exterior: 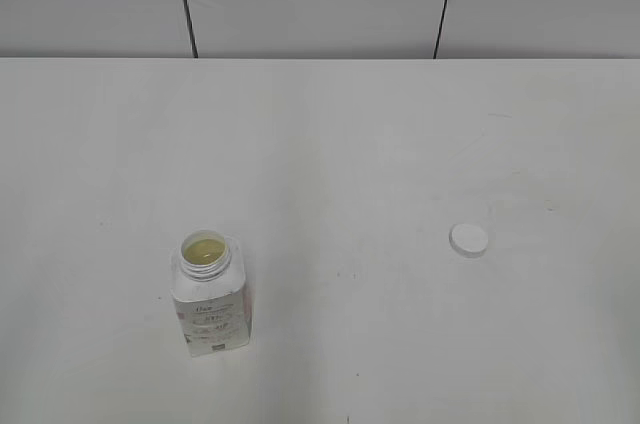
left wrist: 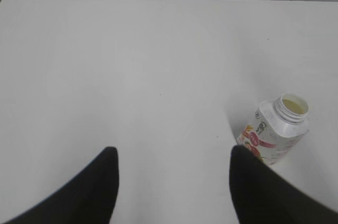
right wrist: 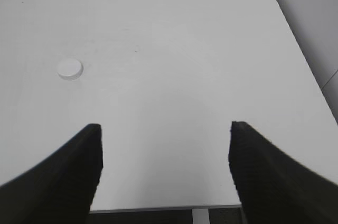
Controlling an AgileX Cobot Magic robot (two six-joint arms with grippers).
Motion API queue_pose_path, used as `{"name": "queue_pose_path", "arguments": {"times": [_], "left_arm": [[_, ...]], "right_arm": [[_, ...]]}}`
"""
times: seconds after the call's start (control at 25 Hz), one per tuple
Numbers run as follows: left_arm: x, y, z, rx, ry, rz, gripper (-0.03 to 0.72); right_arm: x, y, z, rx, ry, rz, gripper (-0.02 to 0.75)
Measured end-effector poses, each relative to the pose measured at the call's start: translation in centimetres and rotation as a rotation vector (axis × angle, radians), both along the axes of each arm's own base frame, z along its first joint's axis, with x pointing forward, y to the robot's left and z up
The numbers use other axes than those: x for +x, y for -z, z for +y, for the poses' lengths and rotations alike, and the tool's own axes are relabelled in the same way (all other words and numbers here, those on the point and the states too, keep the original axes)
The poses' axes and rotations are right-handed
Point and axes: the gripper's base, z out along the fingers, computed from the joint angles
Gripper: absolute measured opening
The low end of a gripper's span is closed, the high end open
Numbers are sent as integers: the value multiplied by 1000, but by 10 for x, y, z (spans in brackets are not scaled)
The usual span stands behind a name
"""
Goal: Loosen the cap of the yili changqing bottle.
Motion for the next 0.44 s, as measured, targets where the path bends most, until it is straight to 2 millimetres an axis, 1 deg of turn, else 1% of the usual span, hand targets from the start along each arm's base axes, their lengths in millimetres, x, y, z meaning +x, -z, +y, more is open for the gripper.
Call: {"name": "queue_pose_path", "arguments": {"times": [0.44], "left_arm": [[0,0,0,-4,-3,0,419]], "right_arm": [[0,0,0,1,-1,0,585]]}}
